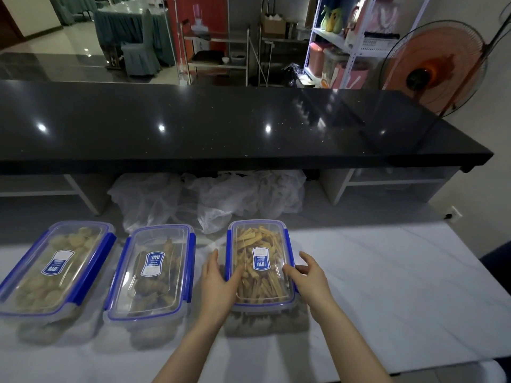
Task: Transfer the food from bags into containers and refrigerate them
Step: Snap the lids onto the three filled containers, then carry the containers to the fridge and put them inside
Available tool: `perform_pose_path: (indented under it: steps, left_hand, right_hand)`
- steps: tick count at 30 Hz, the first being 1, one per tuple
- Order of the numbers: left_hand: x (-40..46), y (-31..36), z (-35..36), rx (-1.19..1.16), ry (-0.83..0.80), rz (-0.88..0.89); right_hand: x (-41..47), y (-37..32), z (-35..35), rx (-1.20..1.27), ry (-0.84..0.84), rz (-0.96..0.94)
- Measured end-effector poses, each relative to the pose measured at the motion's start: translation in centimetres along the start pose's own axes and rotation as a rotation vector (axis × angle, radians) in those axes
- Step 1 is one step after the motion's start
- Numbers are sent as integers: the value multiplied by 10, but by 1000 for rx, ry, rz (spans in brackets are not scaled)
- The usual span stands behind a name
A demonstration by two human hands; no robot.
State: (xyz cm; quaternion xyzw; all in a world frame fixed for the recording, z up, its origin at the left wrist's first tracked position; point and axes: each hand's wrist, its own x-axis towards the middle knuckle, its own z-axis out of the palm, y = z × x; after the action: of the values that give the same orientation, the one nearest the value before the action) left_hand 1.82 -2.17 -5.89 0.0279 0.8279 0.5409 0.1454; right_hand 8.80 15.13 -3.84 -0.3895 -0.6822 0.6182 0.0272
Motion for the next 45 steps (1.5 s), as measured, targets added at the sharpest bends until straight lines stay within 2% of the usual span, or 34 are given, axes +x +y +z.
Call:
perform_pose_path:
  steps: [2,6,12,16,20,23,32,38,45]
  left_hand:
    - [-2,-3,2,-124,-98,-88]
    - [1,-5,0,-209,-94,-116]
    - [-7,4,13,-368,-202,-122]
    - [-13,18,41,-379,-294,-81]
    - [-36,42,80,-371,-523,-4]
    - [-62,55,115,-340,-757,-26]
    - [-180,100,234,-216,-1273,48]
    - [-291,119,328,-170,-1463,111]
    - [-387,124,407,-68,-1556,83]
  right_hand:
    - [-2,5,0,-4,-26,2]
    - [-8,15,4,10,-26,-43]
    - [-30,31,-15,114,104,-114]
    - [-53,44,-46,258,257,-137]
    - [-81,67,-83,412,428,-115]
    - [-108,84,-115,482,574,-107]
    - [-205,150,-242,549,954,-95]
    - [-286,201,-329,602,1210,-97]
    - [-360,251,-396,568,1340,-29]
